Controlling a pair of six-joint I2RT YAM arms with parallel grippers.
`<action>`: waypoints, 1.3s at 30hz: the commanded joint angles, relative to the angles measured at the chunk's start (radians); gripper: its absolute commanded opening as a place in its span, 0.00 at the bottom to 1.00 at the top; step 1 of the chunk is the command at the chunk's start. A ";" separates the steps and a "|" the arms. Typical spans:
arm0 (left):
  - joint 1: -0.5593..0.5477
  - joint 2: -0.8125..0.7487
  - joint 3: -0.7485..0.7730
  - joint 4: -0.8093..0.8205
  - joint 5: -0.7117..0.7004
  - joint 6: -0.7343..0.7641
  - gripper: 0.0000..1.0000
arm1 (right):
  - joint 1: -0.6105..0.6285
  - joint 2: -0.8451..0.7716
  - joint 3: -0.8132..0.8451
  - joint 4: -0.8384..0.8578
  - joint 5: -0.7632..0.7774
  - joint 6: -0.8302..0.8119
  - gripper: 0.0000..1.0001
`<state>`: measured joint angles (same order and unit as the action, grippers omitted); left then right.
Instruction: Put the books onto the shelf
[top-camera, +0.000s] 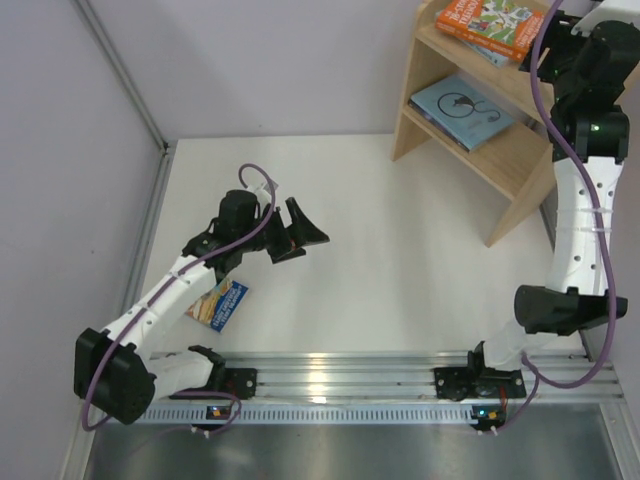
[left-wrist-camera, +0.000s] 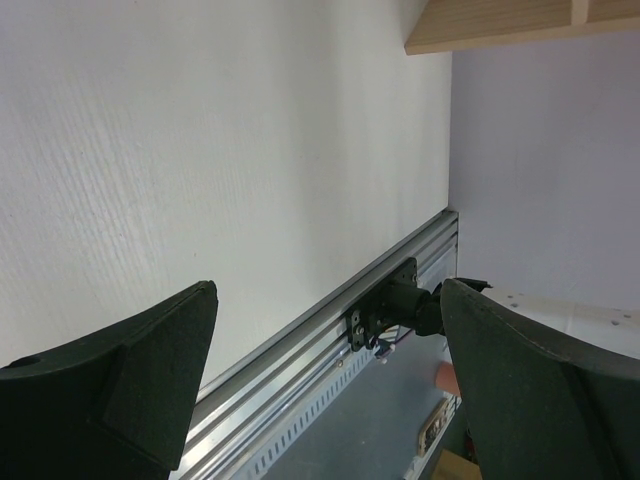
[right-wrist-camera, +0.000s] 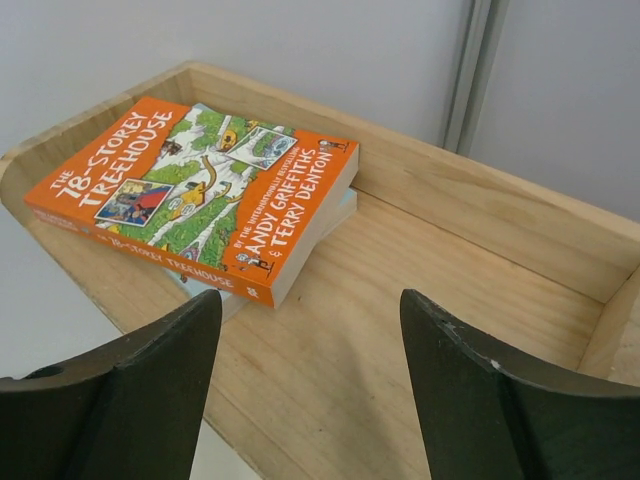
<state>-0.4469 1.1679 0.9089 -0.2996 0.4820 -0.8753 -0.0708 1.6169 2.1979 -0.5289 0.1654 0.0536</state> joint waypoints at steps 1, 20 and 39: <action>-0.004 0.001 0.028 0.031 0.013 0.018 0.97 | -0.017 0.030 0.020 -0.003 -0.032 0.040 0.72; -0.003 0.045 0.027 0.048 0.012 0.027 0.96 | -0.024 0.126 0.065 0.046 -0.124 0.124 0.63; -0.006 0.041 0.022 0.053 0.007 0.022 0.95 | -0.023 0.138 0.017 0.147 -0.221 0.215 0.45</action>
<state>-0.4469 1.2163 0.9089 -0.2924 0.4820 -0.8642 -0.0814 1.7458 2.2055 -0.4606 -0.0261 0.2356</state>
